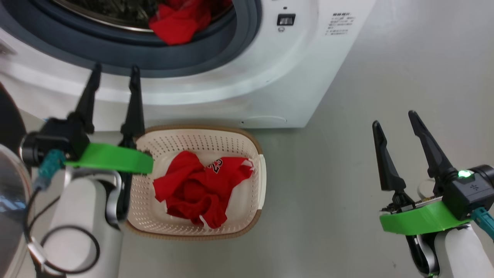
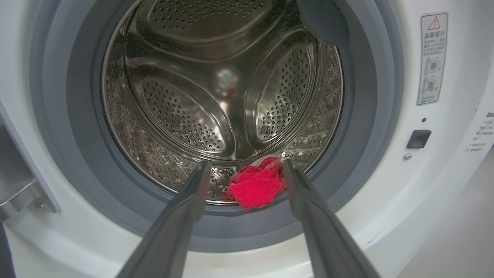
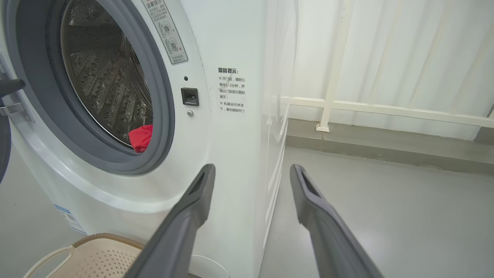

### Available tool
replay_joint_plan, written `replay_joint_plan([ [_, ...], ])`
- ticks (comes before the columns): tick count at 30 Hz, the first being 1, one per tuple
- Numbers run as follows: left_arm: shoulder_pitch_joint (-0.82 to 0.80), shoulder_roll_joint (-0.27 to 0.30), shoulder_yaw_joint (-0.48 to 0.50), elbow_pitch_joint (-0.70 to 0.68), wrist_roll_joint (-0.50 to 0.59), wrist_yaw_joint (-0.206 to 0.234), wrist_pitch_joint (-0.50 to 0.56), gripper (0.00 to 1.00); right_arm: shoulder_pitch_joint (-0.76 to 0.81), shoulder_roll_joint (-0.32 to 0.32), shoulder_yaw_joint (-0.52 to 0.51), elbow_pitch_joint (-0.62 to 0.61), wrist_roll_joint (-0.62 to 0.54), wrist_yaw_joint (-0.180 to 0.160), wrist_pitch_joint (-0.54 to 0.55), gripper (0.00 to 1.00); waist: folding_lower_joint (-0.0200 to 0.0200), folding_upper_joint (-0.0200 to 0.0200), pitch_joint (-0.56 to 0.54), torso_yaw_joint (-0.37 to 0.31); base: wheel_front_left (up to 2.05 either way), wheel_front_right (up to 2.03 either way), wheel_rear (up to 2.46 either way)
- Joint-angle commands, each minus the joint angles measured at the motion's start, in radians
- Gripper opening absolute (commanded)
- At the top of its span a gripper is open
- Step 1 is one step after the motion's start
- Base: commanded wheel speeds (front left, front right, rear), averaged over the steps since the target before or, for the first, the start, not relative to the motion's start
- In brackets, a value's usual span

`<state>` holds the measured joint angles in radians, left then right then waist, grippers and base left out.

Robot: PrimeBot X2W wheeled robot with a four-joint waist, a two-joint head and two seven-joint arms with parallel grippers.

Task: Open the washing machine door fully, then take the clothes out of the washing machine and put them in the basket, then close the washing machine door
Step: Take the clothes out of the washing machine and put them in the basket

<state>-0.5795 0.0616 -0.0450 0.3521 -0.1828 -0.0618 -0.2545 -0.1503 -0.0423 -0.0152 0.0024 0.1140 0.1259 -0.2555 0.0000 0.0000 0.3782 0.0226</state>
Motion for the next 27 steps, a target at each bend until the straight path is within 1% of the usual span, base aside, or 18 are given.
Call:
replay_joint_plan([
  [1, -0.054, 0.019, 0.041, -0.001, -0.01, -0.008, -0.007, 1.0, -0.031, -0.008, 0.03, -0.034, 0.004, 0.005, -0.006, 1.0, 0.0, 0.0, 0.067, -0.013, 0.0, 0.0, 0.0],
  [5, -0.138, 0.023, 0.059, 0.048, -0.02, -0.025, -0.007, 1.0, -0.055, -0.008, 0.036, -0.039, 0.005, 0.005, -0.006, 1.0, 0.0, 0.0, 0.107, -0.026, 0.0, 0.0, 0.0],
  [6, -0.138, 0.023, 0.059, 0.048, -0.02, -0.025, -0.007, 1.0, -0.055, -0.008, 0.036, -0.039, 0.005, 0.005, -0.006, 1.0, 0.0, 0.0, 0.107, -0.026, 0.0, 0.0, 0.0],
  [15, -0.327, 0.06, 0.087, 0.165, -0.005, -0.048, -0.007, 1.0, -0.093, -0.008, 0.045, -0.047, 0.015, 0.005, -0.006, 1.0, 0.0, 0.0, 0.181, -0.059, 0.0, 0.0, 0.0],
  [16, -0.344, 0.058, 0.087, 0.176, -0.011, -0.051, -0.007, 1.0, -0.095, -0.008, 0.045, -0.047, 0.015, 0.005, -0.006, 1.0, 0.0, 0.0, 0.186, -0.063, 0.0, 0.0, 0.0],
  [22, -0.446, 0.058, 0.071, 0.256, -0.037, -0.064, -0.007, 1.0, -0.101, -0.008, 0.046, -0.052, 0.018, 0.005, -0.006, 1.0, 0.0, 0.0, 0.209, -0.08, 0.0, 0.0, 0.0],
  [27, -0.535, 0.063, 0.051, 0.379, -0.064, -0.067, -0.007, 1.0, -0.106, -0.008, 0.054, -0.051, 0.022, 0.005, -0.006, 1.0, 0.0, 0.0, 0.218, -0.091, 0.0, 0.0, 0.0],
])
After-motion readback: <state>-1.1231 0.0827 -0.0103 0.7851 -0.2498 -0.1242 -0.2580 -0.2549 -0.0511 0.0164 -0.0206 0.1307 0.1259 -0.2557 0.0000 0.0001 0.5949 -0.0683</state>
